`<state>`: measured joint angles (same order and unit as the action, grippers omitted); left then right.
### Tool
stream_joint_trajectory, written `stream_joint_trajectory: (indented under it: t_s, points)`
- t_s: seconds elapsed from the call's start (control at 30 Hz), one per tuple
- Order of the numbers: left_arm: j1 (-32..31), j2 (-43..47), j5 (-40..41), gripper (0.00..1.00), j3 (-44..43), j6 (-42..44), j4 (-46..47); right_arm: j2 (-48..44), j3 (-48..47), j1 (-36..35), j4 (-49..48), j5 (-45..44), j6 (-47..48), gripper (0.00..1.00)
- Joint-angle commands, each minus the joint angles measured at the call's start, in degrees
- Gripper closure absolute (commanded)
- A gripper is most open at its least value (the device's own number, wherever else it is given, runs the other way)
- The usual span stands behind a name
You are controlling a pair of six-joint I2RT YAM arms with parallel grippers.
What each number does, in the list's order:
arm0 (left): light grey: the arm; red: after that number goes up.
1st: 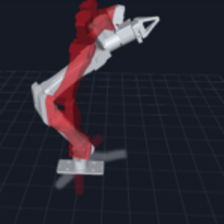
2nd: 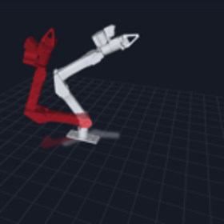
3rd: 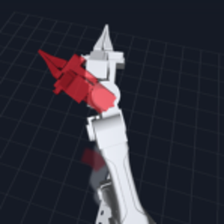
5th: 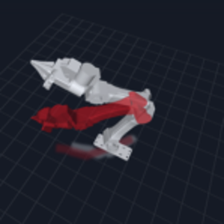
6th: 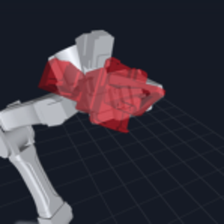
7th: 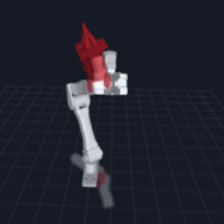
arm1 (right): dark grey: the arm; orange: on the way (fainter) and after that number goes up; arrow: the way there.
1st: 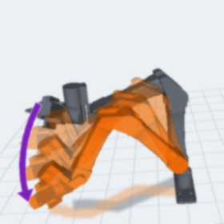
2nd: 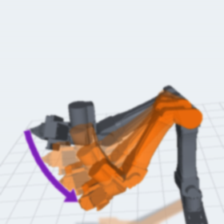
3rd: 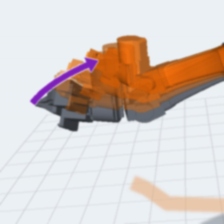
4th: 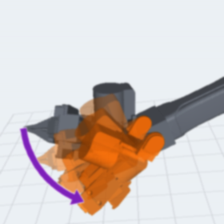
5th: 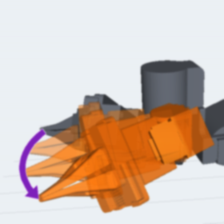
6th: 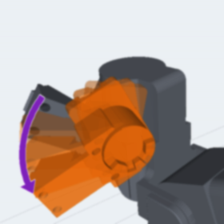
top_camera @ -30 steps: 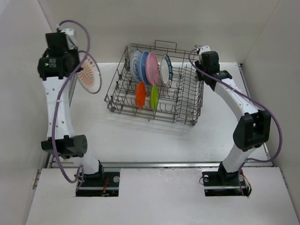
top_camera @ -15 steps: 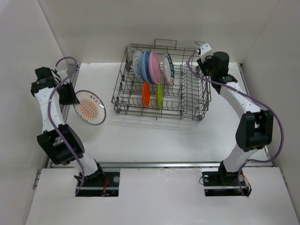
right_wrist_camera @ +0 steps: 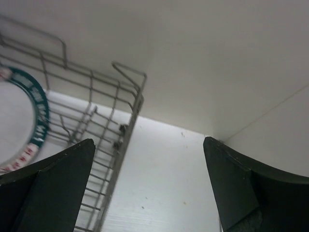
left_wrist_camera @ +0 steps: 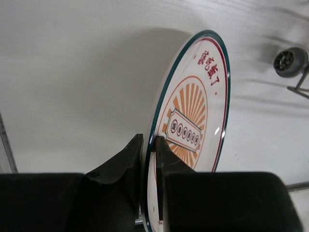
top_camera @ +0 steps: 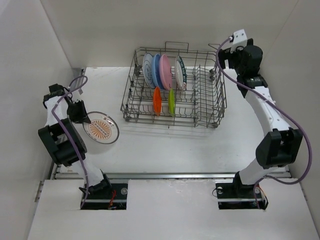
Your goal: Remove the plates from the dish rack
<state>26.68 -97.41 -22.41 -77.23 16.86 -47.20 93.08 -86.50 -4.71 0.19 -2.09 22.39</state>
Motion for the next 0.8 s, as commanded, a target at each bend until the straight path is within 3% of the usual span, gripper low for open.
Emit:
stream_joint_trajectory:
  t_s: [0.0,0.1,0.23,0.37,0.47,0.53,0.77]
  points:
    - [0.31,-5.68,12.12,1.00,-3.35,-2.00,1.59,-5.88,-5.34,-2.66,0.77,4.54,-8.76,0.00]
    - [0.31,-9.63,15.99,0.81,-6.96,-3.94,-0.87,-6.42,-4.56,-6.97,1.40,7.35,-15.06,0.00]
    - [-0.22,-11.32,17.23,0.75,-8.55,-4.55,-1.84,-0.90,-7.36,-11.80,6.56,8.07,-23.34,0.00]
    - [-0.22,-11.32,17.93,0.67,-7.85,-5.08,-1.84,10.07,-15.26,-15.32,11.50,0.60,-31.26,0.00]
    - [-0.22,-8.77,17.93,0.62,-7.23,-5.09,-1.32,13.61,-16.59,-16.82,10.20,1.46,-31.80,0.00]
    - [-0.22,-7.10,16.80,0.53,-5.83,-5.09,0.00,16.60,-18.08,-17.88,9.66,2.09,-31.80,0.00]
    - [-0.22,-1.39,13.81,0.50,-4.07,-4.03,-0.61,21.44,-19.94,-20.77,8.95,-0.63,-31.80,0.02]
